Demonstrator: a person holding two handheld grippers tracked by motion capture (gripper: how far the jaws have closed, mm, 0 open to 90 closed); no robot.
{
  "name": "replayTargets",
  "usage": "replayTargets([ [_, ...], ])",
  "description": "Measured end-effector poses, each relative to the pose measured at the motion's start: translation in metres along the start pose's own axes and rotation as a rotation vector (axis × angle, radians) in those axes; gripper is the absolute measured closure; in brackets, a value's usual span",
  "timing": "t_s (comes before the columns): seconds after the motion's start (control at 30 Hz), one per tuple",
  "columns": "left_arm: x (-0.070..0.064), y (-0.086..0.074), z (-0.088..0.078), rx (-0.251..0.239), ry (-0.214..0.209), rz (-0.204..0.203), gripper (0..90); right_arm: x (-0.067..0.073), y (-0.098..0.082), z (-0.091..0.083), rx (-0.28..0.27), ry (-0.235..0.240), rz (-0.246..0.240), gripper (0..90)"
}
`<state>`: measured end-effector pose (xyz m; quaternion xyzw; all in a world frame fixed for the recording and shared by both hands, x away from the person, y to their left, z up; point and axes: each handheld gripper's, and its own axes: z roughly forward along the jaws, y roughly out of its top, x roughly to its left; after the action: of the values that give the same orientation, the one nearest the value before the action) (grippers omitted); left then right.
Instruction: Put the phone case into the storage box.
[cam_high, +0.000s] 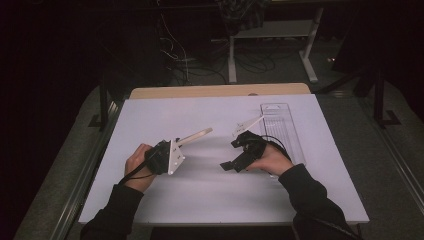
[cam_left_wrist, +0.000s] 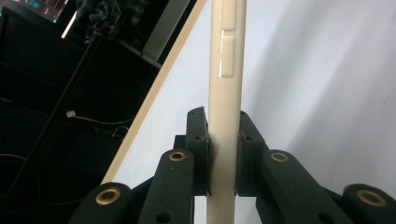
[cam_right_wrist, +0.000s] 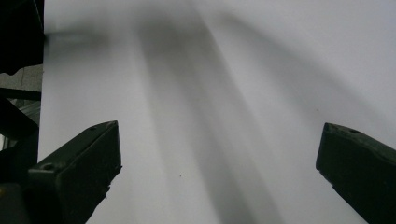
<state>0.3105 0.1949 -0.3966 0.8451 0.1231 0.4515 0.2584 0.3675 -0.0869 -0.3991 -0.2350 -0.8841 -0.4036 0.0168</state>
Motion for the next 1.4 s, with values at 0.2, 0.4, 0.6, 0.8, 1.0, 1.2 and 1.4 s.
replayTargets([
  [0.2,0.002,-0.001,0.001,0.003,-0.026,-0.059,79.9,0.000,0.000,0.000,-0.002,0.000,0.002,0.0],
  [0.4,0.006,-0.002,0.002,0.007,-0.059,-0.132,79.9,-0.001,0.000,0.000,-0.004,-0.002,-0.005,0.0],
  [0.6,0.009,-0.004,0.004,0.023,-0.092,-0.202,79.9,-0.001,0.000,0.000,-0.002,0.000,-0.005,0.0],
  [0.8,0.014,-0.006,0.003,0.046,-0.128,-0.244,79.8,-0.001,0.000,0.000,-0.001,0.002,-0.005,0.0],
  [1.0,0.018,-0.008,0.004,0.044,-0.152,-0.310,79.8,0.000,0.000,0.000,0.000,0.002,-0.004,0.0],
  [1.2,0.024,-0.012,0.004,0.028,-0.177,-0.396,79.8,0.000,0.000,0.000,0.001,0.002,-0.003,0.0],
  [1.4,0.029,-0.016,0.005,0.013,-0.204,-0.505,79.8,-0.001,0.000,0.000,0.000,0.001,-0.006,0.0],
])
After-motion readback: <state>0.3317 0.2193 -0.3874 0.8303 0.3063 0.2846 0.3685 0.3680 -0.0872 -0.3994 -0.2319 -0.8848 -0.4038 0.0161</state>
